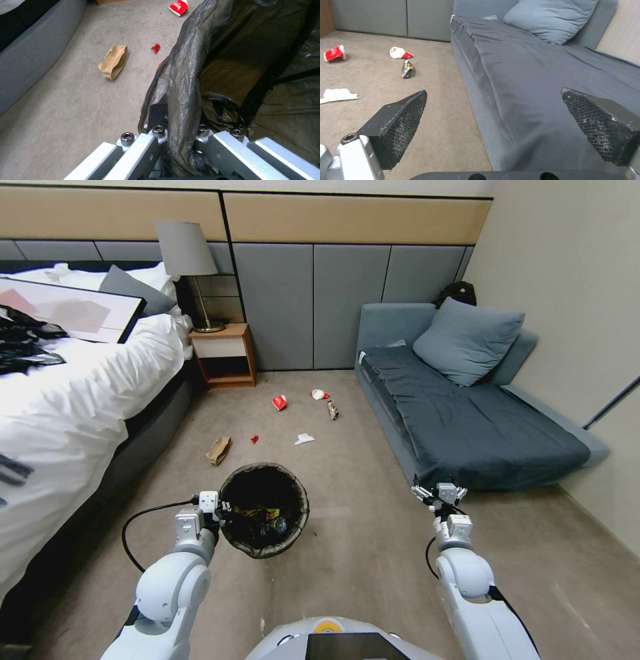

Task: Pick up the trash bin, then pick up the garbage from the floor and place it into the trash bin.

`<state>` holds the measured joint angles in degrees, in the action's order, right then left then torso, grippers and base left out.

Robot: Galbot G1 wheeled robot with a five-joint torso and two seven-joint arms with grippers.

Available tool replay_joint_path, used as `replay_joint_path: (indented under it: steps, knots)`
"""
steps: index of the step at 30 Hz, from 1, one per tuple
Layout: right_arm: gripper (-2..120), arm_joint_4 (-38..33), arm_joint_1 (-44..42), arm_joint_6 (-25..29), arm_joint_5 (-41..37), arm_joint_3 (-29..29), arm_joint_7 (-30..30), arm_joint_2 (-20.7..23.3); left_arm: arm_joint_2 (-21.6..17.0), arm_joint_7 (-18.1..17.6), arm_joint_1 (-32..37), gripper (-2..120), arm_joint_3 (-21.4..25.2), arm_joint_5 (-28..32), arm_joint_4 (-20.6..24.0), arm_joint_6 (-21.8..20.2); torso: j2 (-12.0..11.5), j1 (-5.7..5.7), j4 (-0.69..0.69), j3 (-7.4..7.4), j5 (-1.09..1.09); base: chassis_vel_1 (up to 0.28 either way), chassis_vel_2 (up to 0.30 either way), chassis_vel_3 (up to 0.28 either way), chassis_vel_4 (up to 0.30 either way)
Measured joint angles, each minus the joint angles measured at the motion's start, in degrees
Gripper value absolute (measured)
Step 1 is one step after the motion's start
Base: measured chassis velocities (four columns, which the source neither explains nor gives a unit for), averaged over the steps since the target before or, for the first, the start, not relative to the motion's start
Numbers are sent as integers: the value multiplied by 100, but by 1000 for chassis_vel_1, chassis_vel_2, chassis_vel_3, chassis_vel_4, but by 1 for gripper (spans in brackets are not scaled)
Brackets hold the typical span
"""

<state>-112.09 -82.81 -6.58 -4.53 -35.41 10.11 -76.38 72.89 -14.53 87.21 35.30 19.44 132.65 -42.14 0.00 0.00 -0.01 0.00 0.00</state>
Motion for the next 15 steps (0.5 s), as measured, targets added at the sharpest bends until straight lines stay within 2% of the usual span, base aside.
replay_joint_path:
  steps: [15]
  knots:
    - [100, 4, -30, -10, 26, 26, 28, 13, 31, 13, -19, 0, -2, -24, -34, 0, 0, 0, -1, 0, 0, -162, 147, 151, -136]
